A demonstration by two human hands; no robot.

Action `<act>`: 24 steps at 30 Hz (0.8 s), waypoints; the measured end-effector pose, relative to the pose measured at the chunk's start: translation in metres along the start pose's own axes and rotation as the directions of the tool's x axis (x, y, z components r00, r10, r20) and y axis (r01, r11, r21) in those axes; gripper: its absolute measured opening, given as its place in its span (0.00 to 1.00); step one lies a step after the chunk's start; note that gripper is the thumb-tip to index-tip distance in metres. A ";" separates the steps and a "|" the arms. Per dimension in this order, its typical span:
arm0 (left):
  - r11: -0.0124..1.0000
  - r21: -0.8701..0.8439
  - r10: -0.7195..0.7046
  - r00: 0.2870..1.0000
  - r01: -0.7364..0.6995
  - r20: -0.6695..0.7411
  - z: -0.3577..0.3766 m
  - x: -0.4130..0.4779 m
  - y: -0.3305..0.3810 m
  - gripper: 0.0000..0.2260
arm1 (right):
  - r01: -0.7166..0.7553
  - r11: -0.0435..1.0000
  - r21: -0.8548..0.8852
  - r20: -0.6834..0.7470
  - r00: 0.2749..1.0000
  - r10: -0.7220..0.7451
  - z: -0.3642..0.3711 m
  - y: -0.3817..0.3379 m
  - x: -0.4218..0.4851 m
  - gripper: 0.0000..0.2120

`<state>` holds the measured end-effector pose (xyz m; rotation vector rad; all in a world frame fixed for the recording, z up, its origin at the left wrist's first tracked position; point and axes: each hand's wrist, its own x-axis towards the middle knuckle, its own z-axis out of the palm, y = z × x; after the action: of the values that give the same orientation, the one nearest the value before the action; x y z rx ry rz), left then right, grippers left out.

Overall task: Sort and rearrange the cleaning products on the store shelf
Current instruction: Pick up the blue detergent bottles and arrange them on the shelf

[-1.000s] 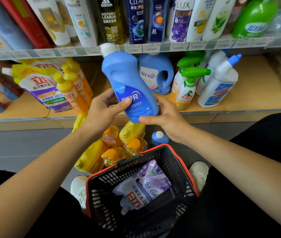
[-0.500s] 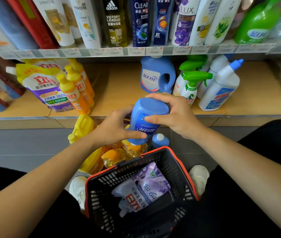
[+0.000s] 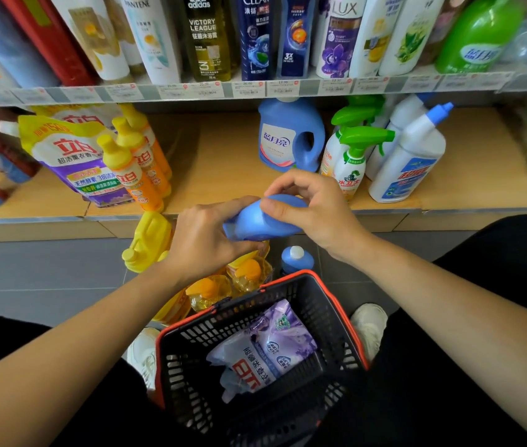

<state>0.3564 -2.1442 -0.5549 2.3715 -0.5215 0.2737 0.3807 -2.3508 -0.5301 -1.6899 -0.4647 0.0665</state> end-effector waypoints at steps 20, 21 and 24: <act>0.921 -0.351 -0.212 0.973 0.169 -0.089 -0.013 0.013 -0.012 0.27 | 0.329 0.812 -0.483 0.062 0.937 -0.343 -0.002 -0.005 -0.010 0.18; 0.924 -0.342 -0.213 0.973 0.171 -0.087 -0.014 0.013 -0.013 0.28 | 0.336 0.805 -0.489 0.038 0.930 -0.365 -0.002 -0.004 -0.010 0.16; 0.934 -0.308 -0.209 0.976 0.179 -0.065 -0.015 0.013 -0.016 0.28 | 0.282 0.844 -0.457 -0.083 0.931 -0.356 -0.001 -0.002 -0.009 0.12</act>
<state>0.3741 -2.1269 -0.5489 2.0809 -0.2577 0.2018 0.3720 -2.3546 -0.5303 -2.0132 -0.6680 -0.4555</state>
